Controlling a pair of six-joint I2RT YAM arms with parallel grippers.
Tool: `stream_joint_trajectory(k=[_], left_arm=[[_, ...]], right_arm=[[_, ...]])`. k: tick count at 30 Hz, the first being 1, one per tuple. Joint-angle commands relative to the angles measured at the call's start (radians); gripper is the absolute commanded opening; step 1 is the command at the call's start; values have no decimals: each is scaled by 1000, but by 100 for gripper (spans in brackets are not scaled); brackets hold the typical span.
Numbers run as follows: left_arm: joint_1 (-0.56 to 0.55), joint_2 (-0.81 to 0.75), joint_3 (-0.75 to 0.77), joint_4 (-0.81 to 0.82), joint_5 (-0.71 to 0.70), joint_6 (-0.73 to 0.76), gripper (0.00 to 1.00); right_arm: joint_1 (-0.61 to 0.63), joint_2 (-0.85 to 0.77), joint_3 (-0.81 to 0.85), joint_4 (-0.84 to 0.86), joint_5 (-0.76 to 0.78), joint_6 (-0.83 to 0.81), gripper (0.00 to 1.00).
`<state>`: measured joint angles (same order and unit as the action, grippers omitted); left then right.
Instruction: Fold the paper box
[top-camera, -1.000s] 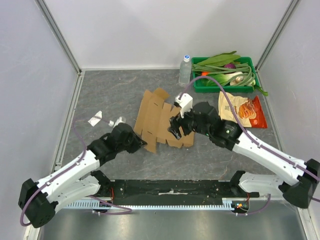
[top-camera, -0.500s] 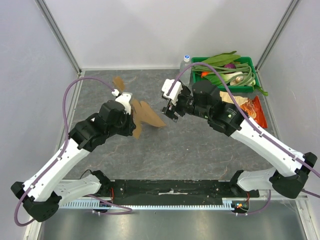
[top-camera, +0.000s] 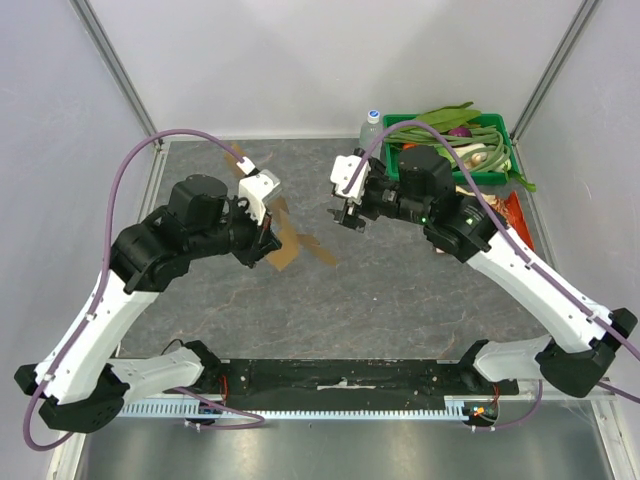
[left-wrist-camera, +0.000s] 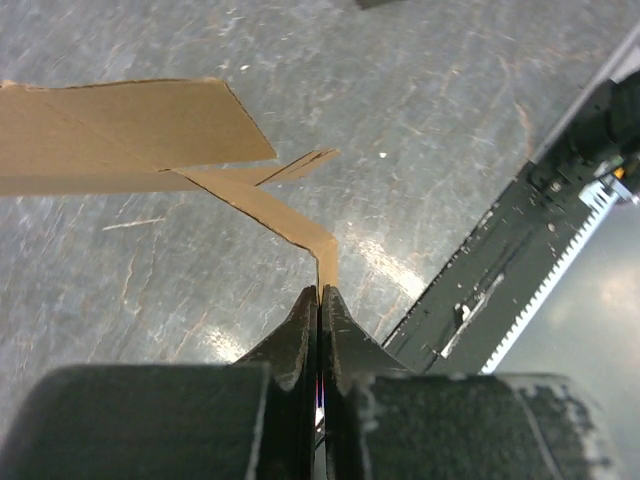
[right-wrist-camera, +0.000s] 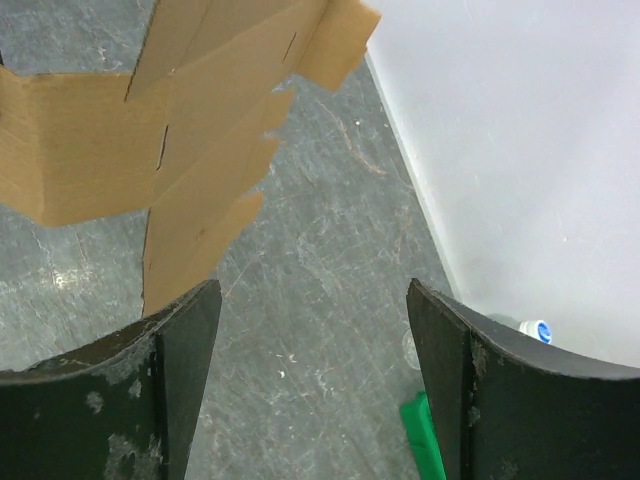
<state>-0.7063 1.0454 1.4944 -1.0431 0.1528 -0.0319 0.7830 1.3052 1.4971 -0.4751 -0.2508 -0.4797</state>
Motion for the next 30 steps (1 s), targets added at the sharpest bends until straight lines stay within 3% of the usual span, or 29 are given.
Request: stream_joint_trajectory(k=[1,11,18,24,30], left_arm=[[2,16,75,-34,191,142,2],[1,157,87,-20,428,135,2],[1,110,12,-35,395,122,2],[1,50,-32,-38,350,95,2],[1,-11,-88,-22,321,43,2]], right_arm=[[-11,-76,57,6,-64,-92,84],[-24,-144,-46,-11,-61,-132,84],[-28,-199,-182,-23,-203,-347,90],[-105,-107,-132,-39,-391,-428,88],[-116,-6,-54,-40,-484,-470,85]])
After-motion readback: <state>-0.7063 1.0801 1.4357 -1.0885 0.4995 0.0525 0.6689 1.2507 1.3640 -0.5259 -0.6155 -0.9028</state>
